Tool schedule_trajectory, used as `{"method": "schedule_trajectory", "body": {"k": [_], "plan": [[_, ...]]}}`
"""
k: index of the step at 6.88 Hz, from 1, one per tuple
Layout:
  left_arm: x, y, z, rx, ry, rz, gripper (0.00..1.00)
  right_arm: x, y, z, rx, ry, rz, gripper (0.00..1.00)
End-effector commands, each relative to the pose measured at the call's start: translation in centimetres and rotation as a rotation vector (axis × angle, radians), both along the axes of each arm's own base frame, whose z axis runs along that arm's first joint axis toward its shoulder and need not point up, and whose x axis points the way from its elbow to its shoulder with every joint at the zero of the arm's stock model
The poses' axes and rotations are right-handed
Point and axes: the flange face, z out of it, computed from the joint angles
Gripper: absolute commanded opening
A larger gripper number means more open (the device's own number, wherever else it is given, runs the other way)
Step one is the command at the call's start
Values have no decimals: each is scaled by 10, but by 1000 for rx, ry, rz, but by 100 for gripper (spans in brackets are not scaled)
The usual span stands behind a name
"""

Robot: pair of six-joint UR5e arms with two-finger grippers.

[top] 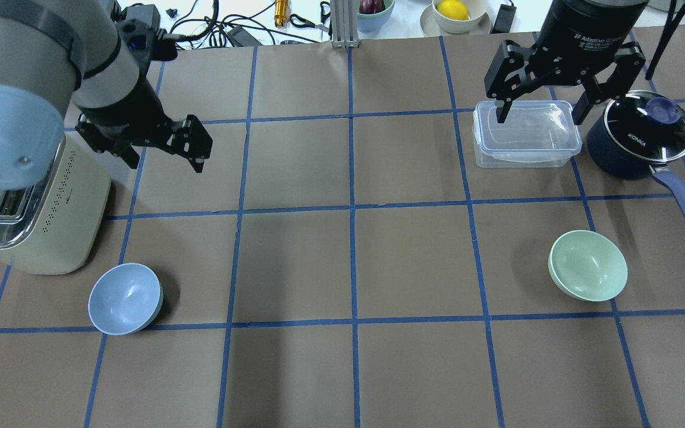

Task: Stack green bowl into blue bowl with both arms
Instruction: 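Lower left gripper to light blue bowl while right gripper descends to green bowl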

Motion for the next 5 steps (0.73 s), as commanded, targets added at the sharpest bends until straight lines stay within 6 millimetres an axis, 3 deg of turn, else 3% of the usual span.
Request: {"method": "schedule_trajectory", "body": {"k": [1, 2, 3, 4, 5], "plan": [[53, 30, -54, 58, -148, 114, 100, -40, -9, -6, 21, -9, 69, 100], [88, 38, -107, 161, -95, 173, 100, -93, -12, -22, 58, -27, 62, 100], [119, 43, -154, 135, 16, 195, 100, -130, -7, -57, 113, -53, 70, 100], [133, 55, -191, 130, 33, 153, 100, -165, -3, -94, 132, -36, 21, 100], [132, 56, -204, 117, 37, 150, 100, -201, 8, -138, 135, -13, 29, 97]]}}
